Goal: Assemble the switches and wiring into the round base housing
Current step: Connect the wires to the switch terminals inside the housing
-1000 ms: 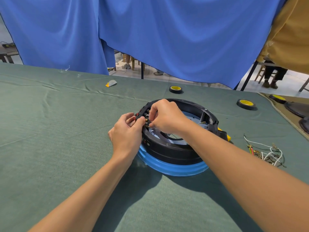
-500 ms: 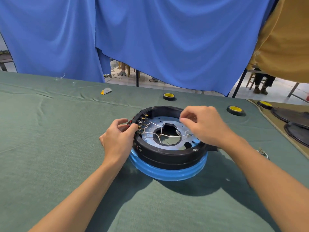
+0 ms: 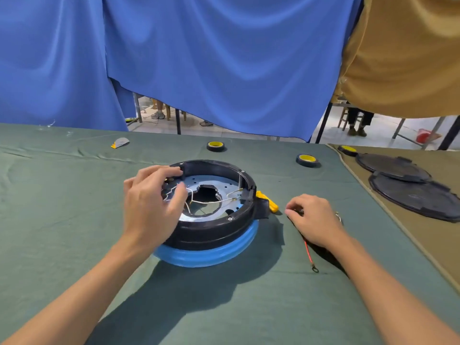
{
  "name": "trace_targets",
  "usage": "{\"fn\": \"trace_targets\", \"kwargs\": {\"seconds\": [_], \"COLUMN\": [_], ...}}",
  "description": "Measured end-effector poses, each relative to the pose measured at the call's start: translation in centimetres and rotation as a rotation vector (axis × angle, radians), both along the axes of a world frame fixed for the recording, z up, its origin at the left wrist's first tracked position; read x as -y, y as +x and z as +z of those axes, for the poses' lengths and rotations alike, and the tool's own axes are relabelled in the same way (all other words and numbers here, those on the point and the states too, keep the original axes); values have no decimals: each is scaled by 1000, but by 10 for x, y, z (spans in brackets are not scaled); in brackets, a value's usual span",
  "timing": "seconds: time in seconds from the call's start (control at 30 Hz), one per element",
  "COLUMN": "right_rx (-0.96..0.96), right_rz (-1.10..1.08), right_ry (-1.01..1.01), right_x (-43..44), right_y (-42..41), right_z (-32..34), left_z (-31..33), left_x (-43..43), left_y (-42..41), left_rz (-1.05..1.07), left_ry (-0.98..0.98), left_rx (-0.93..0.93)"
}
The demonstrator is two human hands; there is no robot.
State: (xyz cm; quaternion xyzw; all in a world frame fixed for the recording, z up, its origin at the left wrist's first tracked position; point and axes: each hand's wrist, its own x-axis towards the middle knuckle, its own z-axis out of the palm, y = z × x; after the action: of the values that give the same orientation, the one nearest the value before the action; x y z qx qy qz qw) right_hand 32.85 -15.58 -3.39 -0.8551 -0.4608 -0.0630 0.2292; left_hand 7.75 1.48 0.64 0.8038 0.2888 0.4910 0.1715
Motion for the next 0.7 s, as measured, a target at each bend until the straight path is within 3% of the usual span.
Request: {"fn": "trace_targets", "kwargs": {"seconds": [0.13,0.3,0.47,0.7], "right_rx": [29,-37,-94,-139], "right_rz": [-43,-170,-140,-17], "right_ry": [64,-66,-42,183], "right_x": [6,28,27,25], "right_y": [5,15,12,7], "right_z": [8,14,12,18], "left_z": [13,21,6,16], "left_x": [36,58,55,49], "left_y": [31,76,91,87], "left_rz": [-84,-258,-279,-529], "left_ry": [249,401,463,95], "left_rx": [-431,-582,-704,-602]}}
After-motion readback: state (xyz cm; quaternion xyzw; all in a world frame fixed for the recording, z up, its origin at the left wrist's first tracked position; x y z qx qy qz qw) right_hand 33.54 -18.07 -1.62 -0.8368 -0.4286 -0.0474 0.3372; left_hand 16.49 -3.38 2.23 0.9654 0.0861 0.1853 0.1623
